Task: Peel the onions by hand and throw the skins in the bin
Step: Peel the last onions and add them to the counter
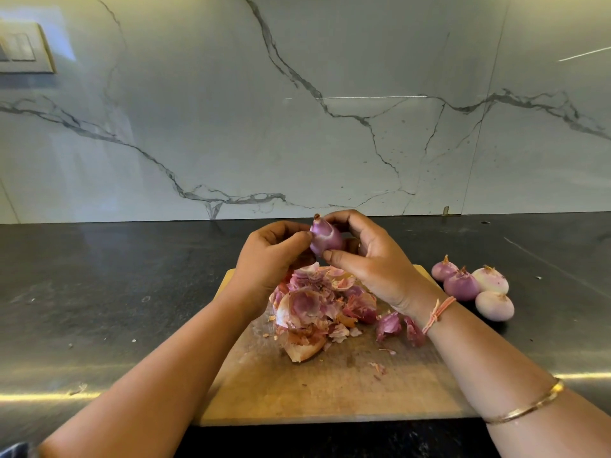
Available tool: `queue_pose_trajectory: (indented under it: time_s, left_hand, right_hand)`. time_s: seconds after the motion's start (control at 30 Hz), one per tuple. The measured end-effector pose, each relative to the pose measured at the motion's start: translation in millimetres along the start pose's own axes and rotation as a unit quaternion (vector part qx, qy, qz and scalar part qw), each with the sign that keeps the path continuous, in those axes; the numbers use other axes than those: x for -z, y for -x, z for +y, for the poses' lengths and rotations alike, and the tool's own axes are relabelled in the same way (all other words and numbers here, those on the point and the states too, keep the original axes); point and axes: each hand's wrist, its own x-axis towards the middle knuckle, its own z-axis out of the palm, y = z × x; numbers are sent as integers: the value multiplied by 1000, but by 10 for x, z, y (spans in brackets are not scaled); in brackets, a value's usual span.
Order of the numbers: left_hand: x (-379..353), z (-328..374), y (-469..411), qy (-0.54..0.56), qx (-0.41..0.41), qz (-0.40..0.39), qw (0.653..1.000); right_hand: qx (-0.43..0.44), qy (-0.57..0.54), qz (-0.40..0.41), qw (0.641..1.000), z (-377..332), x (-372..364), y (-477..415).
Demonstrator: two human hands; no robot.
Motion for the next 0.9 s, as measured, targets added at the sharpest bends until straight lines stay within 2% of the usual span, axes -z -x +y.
queue_pose_trajectory:
  time_s: [0.17,0.43,0.53,0.7,0.9]
  left_hand:
    - [-1,11,-7,-12,-1,5,1000]
    - [-21,17,20,-166,-73,63,981]
    - [-3,39,24,-157,-82,78,981]
    - [-45,42,62,-119,-74,59,988]
    - [-78,19,88,-135,-94,51,985]
  right_hand:
    - [1,2,-12,1000,19,36,1]
    - [-12,-20,-18,1000,11,24,3]
    - [-9,-43,-24,999,-34,24,0]
    - [-38,-107,-23,993,-63,42,-3]
    - [-53,-77,-17,995,14,6,-16]
